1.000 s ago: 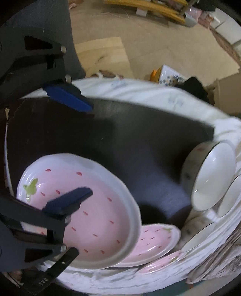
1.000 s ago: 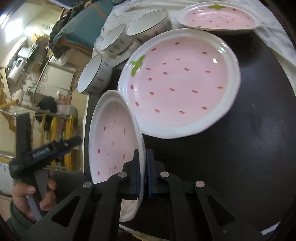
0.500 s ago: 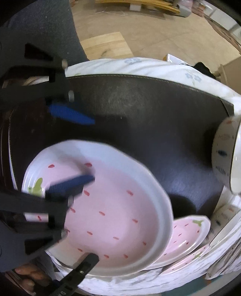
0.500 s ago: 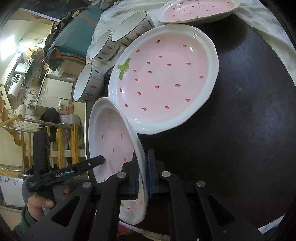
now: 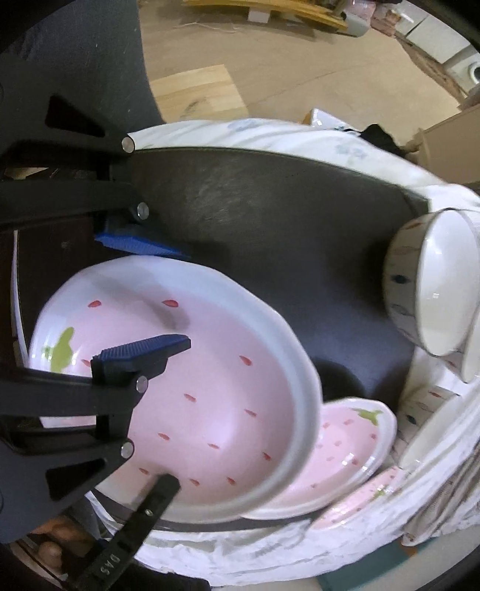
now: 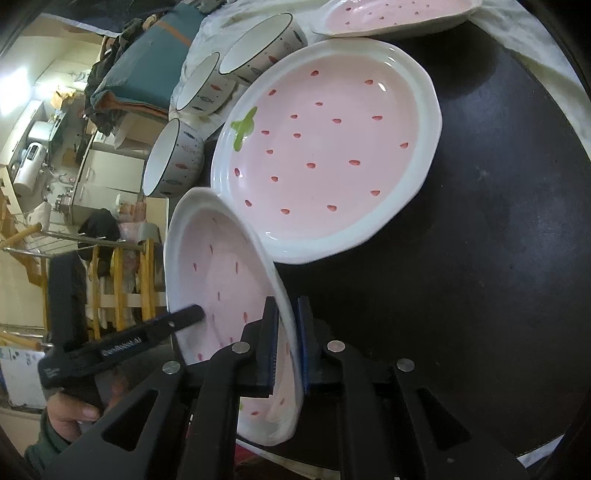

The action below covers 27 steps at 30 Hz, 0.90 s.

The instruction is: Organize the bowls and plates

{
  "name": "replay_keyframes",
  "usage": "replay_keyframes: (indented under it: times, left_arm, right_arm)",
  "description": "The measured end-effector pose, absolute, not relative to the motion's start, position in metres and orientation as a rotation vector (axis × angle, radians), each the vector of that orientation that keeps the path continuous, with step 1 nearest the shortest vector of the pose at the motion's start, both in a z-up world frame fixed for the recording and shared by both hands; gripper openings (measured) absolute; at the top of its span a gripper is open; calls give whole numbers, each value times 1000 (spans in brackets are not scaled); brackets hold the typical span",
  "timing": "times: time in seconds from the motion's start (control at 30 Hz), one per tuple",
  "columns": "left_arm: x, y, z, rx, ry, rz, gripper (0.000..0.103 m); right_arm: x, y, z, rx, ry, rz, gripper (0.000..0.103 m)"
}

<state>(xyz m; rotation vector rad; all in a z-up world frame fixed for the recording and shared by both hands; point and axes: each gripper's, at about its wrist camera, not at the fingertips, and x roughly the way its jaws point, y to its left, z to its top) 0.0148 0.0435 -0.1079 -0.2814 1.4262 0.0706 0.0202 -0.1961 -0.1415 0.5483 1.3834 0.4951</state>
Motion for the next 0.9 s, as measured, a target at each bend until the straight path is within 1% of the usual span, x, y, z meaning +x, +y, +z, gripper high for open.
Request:
replay_keyframes:
  times: [0.23,0.37,0.63,0.73,0.9]
  left_arm:
    - [5,40,-92,-256,1333,50,37]
    - [9,44,-88,-279,1314,25,37]
    - [19,25,-77,-299,1269,-13,37]
    - [29,11,-76,-231,1260,-12,37]
    - [46,5,-88,-254,1301,-15,37]
  right_arm:
    - [18,-203,-139,594,1373,502,12]
    - [20,-207,-133,610,1353,494,12]
    - [31,-223,-118,658,1293,472,12]
    - [38,-232,-115,678,1275,454,12]
    - [52,-243,-117,693,1263,425,12]
